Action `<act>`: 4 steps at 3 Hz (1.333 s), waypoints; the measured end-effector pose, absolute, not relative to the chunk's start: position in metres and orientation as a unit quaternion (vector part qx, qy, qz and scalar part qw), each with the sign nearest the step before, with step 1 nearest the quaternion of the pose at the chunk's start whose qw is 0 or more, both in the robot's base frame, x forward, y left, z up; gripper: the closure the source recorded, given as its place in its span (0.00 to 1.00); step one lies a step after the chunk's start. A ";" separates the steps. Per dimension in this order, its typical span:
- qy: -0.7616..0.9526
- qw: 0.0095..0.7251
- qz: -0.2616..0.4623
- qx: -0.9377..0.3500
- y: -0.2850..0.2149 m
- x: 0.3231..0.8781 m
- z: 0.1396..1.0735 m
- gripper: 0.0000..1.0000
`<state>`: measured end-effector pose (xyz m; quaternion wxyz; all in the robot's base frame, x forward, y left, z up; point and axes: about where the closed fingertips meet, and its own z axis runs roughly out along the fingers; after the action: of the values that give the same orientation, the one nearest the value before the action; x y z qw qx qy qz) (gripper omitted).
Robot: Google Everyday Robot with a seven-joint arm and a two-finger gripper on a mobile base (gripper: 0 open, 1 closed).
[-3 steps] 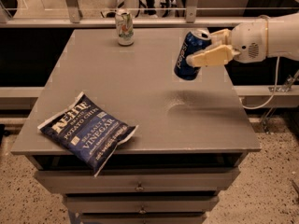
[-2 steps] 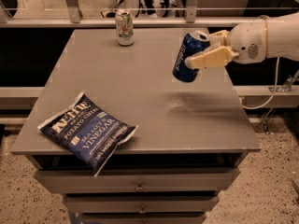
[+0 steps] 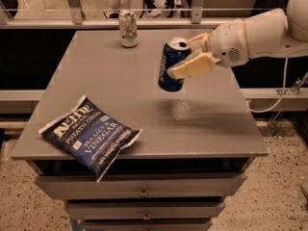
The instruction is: Move pepsi can near blue chip bag
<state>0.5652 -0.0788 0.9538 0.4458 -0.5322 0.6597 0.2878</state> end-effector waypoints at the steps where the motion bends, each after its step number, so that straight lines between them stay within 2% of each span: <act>1: 0.646 0.427 0.282 -0.567 -0.033 0.553 0.937 1.00; 4: 0.615 0.391 0.295 -0.619 0.026 0.531 0.903 0.98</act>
Offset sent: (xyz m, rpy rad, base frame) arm -0.0194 0.0949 -0.0477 -0.0984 -0.0016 0.1558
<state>0.5308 0.0264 0.9027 0.3906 -0.6186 0.6147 0.2950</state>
